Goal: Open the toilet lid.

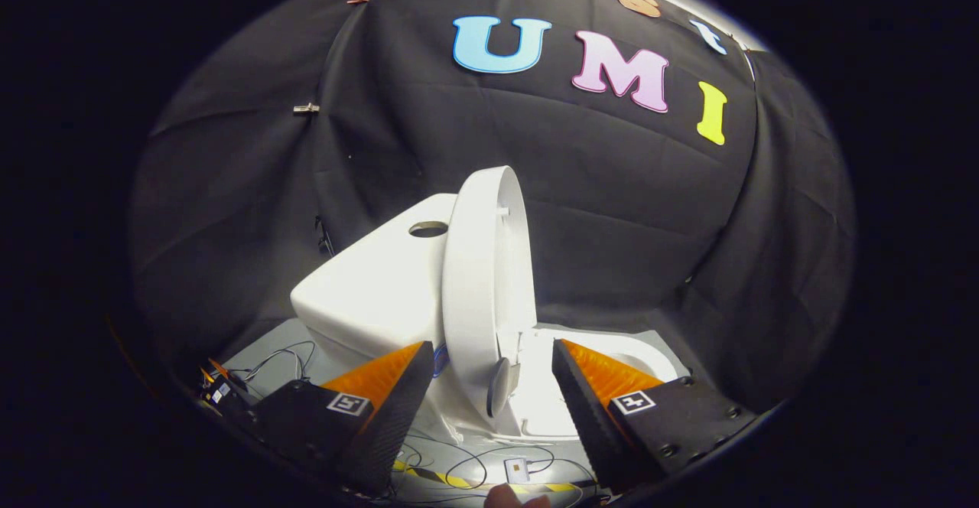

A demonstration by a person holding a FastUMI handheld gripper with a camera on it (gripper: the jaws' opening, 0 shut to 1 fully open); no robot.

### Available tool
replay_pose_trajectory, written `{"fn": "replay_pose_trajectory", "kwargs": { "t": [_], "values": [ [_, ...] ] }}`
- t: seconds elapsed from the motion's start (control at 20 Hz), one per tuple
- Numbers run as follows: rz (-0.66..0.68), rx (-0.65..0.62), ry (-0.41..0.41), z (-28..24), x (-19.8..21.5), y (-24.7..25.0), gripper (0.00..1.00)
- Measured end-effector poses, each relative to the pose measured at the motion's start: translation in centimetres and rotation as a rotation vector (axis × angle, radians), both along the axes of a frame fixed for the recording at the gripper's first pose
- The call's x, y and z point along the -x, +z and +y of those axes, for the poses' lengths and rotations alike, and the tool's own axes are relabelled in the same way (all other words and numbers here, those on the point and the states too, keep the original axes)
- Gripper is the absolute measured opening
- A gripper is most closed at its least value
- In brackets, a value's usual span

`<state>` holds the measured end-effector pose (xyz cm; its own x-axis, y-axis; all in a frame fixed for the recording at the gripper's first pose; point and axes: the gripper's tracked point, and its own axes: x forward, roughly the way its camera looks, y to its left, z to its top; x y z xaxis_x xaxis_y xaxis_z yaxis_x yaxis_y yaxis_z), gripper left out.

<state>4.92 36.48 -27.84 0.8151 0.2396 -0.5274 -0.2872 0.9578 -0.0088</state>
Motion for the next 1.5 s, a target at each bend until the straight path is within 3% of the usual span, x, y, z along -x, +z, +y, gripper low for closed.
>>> {"fn": "replay_pose_trajectory", "kwargs": {
  "t": [1.5],
  "values": [
    [-0.292, -0.198, -0.153, -19.5, 0.1, 17.7, 0.98]
  ]
}}
